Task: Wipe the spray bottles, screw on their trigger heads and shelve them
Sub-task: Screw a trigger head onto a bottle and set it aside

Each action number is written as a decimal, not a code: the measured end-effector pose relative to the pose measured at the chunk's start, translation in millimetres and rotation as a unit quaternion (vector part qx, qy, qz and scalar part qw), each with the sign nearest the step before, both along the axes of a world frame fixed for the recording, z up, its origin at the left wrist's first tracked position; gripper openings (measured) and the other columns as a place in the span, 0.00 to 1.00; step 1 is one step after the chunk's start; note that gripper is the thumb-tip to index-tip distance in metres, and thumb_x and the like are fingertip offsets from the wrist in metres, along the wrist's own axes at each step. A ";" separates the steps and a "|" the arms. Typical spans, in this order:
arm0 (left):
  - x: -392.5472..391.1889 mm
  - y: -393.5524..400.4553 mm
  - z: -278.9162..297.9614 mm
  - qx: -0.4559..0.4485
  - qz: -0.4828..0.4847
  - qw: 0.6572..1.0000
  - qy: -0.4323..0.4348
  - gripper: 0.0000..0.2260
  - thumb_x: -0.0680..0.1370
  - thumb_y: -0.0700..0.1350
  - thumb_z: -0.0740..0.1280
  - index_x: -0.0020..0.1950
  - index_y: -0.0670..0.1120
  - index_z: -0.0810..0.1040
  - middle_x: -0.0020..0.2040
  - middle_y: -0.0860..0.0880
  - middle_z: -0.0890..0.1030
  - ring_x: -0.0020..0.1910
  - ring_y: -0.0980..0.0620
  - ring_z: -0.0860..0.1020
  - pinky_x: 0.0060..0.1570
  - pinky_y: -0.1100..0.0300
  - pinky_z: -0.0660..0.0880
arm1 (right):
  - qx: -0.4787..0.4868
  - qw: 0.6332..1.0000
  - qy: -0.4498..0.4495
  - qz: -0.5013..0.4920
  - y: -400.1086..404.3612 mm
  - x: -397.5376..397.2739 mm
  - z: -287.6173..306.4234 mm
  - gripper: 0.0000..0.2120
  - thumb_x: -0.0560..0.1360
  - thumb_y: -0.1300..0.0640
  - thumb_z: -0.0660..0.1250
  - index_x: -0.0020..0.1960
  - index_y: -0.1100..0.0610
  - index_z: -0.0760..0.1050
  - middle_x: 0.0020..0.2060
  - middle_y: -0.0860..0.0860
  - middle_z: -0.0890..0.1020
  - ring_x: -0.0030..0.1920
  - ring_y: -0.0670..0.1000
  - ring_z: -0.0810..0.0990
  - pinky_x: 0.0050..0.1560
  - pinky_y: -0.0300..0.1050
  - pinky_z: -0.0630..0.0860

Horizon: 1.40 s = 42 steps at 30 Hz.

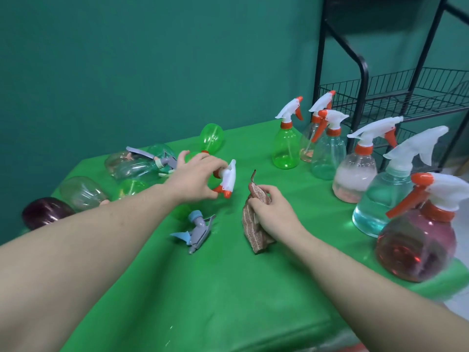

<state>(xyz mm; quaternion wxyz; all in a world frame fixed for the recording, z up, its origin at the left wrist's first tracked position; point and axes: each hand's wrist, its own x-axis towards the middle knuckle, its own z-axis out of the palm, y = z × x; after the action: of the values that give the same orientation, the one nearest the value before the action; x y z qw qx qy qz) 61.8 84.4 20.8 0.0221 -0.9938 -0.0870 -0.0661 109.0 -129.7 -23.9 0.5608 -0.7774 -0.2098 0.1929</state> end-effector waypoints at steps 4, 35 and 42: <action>-31.1 -27.4 7.3 -0.034 -0.017 0.997 -0.065 0.29 0.71 0.52 0.76 0.70 0.55 0.73 0.60 0.60 0.73 0.73 0.54 0.68 0.78 0.38 0.42 | 0.008 1.000 0.007 0.004 -13.3 -23.2 11.7 0.13 0.80 0.52 0.62 0.65 0.46 0.70 0.48 0.47 0.82 0.47 0.51 0.83 0.52 0.47 0.79; -225.8 -104.0 -17.0 -0.100 0.061 0.993 0.003 0.45 0.66 0.77 0.66 0.79 0.61 0.62 0.79 0.55 0.60 0.78 0.52 0.55 0.79 0.43 0.55 | 0.012 0.999 -0.024 0.044 -51.4 -154.4 17.2 0.12 0.80 0.59 0.64 0.62 0.52 0.78 0.50 0.49 0.84 0.51 0.51 0.83 0.55 0.50 0.80; -245.7 -77.8 -25.9 -0.129 0.082 0.988 0.017 0.40 0.74 0.59 0.76 0.81 0.59 0.60 0.79 0.53 0.66 0.76 0.51 0.66 0.76 0.49 0.65 | 0.027 0.998 0.024 0.059 -58.2 -152.4 11.2 0.10 0.81 0.60 0.63 0.60 0.52 0.76 0.48 0.52 0.84 0.47 0.52 0.85 0.47 0.46 0.83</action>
<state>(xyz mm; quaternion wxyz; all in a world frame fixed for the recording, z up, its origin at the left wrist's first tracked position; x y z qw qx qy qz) -183.9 6.5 -5.1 -0.0996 -0.9787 -0.1758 -0.0354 -43.4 -187.9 -12.7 0.5739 -0.7434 -0.2474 0.2383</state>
